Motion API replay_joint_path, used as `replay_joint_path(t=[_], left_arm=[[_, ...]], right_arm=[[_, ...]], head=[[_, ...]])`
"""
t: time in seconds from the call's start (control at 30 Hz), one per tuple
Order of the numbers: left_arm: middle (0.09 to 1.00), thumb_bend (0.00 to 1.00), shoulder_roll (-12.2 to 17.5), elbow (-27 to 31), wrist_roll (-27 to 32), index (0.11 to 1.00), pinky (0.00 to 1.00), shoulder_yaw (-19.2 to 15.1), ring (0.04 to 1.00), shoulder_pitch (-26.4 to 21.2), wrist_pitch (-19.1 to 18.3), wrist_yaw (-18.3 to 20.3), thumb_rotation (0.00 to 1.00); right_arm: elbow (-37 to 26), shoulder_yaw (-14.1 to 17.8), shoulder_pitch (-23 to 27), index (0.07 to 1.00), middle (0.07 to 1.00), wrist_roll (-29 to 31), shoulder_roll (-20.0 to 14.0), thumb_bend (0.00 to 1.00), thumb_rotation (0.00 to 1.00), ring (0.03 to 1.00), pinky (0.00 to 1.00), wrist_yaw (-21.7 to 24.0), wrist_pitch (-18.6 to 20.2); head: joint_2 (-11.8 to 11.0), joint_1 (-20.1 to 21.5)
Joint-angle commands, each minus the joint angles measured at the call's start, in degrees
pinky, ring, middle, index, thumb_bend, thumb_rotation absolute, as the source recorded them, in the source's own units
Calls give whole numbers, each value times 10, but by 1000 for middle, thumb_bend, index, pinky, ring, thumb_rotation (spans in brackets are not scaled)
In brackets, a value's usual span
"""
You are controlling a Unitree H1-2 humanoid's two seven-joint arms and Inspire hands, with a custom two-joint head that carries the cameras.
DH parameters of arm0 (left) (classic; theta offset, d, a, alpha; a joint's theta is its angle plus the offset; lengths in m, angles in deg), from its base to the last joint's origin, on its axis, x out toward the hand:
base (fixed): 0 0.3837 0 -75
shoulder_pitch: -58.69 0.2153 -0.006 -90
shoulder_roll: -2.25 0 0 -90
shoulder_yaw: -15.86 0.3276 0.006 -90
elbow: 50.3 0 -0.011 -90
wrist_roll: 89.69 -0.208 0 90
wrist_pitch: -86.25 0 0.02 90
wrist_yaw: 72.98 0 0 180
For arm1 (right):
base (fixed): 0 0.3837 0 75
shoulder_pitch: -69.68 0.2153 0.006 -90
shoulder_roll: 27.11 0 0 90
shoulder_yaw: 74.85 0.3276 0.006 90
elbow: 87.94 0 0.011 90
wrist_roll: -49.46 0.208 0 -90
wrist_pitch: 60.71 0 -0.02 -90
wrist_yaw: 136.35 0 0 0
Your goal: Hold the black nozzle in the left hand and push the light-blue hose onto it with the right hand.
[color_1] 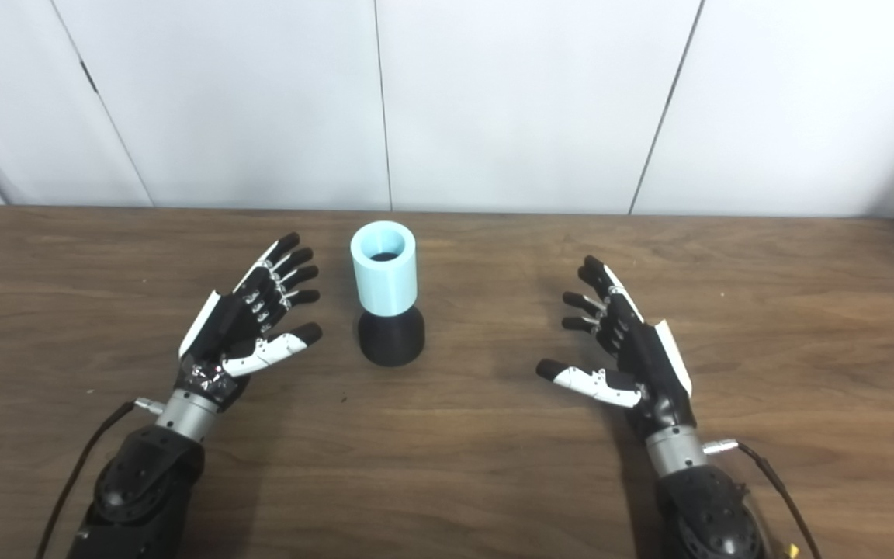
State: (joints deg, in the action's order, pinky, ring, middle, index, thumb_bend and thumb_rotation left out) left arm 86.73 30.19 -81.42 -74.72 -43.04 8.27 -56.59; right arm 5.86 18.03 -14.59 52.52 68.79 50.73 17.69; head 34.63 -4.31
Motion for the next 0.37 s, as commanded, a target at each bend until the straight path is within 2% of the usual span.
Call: replay_joint_path(t=[0.0,0.17,0.2,0.33], left_arm=[[940,812,0,9,3,973,810,1,896,21,-4,-4,242],[951,820,1,28,14,981,824,-6,906,26,-20,-4,249],[950,832,0,30,18,984,819,-8,908,28,-21,-4,254],[954,829,-1,29,24,989,818,-10,917,36,-17,0,265]], right_arm=[[-19,2,3,932,938,6,-4,915,238,837,719,2,-14],[-24,10,3,933,929,1,-4,947,279,830,715,-10,-4],[-25,12,2,935,928,3,-4,956,290,830,720,-11,-2],[-36,23,-5,927,921,8,-8,978,311,831,722,-12,15]], head=[[1,1],[0,35],[0,55],[-7,60]])
